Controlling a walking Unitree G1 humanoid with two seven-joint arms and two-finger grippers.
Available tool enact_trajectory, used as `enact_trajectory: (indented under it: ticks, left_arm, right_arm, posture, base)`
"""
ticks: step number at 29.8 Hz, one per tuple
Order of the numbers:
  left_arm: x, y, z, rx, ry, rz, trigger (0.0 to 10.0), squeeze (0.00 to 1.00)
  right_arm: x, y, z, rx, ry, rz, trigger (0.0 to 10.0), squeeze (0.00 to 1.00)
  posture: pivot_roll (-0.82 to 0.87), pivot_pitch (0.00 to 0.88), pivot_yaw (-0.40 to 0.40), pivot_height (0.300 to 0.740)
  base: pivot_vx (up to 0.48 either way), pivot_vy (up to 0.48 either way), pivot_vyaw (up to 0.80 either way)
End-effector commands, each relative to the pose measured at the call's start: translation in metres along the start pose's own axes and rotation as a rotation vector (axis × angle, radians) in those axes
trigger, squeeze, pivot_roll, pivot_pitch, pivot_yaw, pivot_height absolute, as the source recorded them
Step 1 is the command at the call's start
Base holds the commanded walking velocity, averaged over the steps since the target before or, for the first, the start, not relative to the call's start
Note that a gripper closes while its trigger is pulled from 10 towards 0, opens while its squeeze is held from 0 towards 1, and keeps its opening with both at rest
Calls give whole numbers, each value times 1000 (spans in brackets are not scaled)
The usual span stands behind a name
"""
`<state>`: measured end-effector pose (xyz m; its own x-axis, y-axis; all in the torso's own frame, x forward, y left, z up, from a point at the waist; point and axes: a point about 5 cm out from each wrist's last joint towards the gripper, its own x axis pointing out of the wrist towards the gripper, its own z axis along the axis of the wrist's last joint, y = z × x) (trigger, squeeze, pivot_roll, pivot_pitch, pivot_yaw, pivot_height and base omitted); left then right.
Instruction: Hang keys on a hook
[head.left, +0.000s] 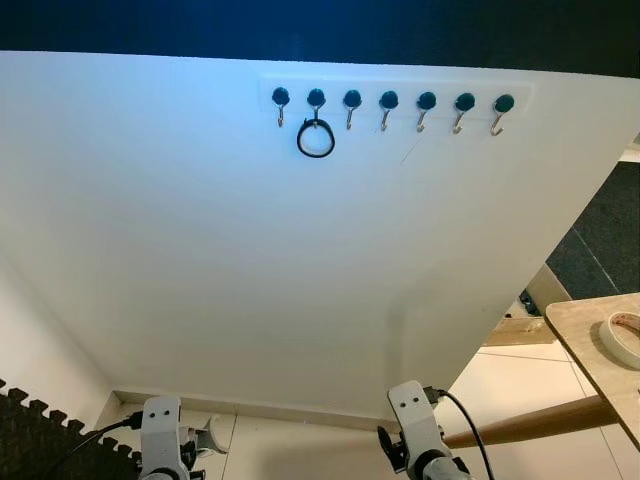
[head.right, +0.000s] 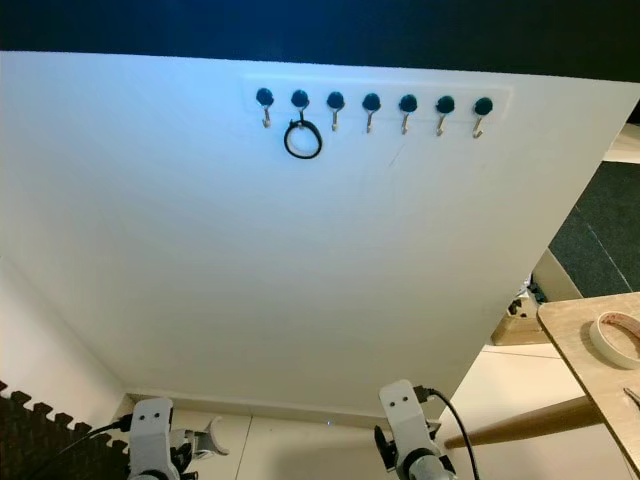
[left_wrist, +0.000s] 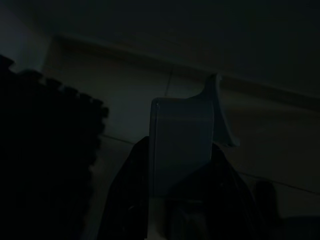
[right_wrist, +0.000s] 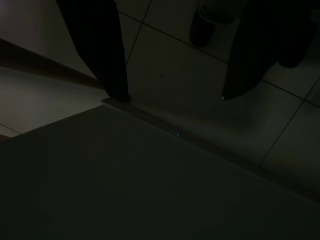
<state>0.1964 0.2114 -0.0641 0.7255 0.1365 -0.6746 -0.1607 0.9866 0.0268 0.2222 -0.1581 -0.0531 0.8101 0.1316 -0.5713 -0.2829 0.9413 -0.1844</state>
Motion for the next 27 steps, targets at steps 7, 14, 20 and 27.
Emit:
enact_trajectory:
  ticks: [7, 14, 20, 27]
  left_arm:
    - [-2, -6, -2, 45, -39, -38, 10000, 0]
    - [-2, -9, -2, 57, -56, -55, 10000, 0]
    - [-2, -12, -3, 77, -60, -73, 10000, 0]
    - [-2, -13, -3, 77, -60, -84, 10000, 0]
  right_arm:
    - [-5, 3, -11, 13, 32, 20, 10000, 0]
    - [-5, 4, -12, 7, 39, 20, 10000, 0]
    - [-5, 5, -12, 7, 39, 15, 10000, 0]
    - [-5, 5, -13, 8, 41, 15, 10000, 0]
  posture:
    - [13, 34, -7, 740]
    - [15, 37, -7, 740]
    - [15, 38, -5, 740]
    - [15, 38, -5, 740]
  base:
    - [0, 0, 0]
    - [0, 0, 0]
    - [0, 0, 0]
    - [0, 0, 0]
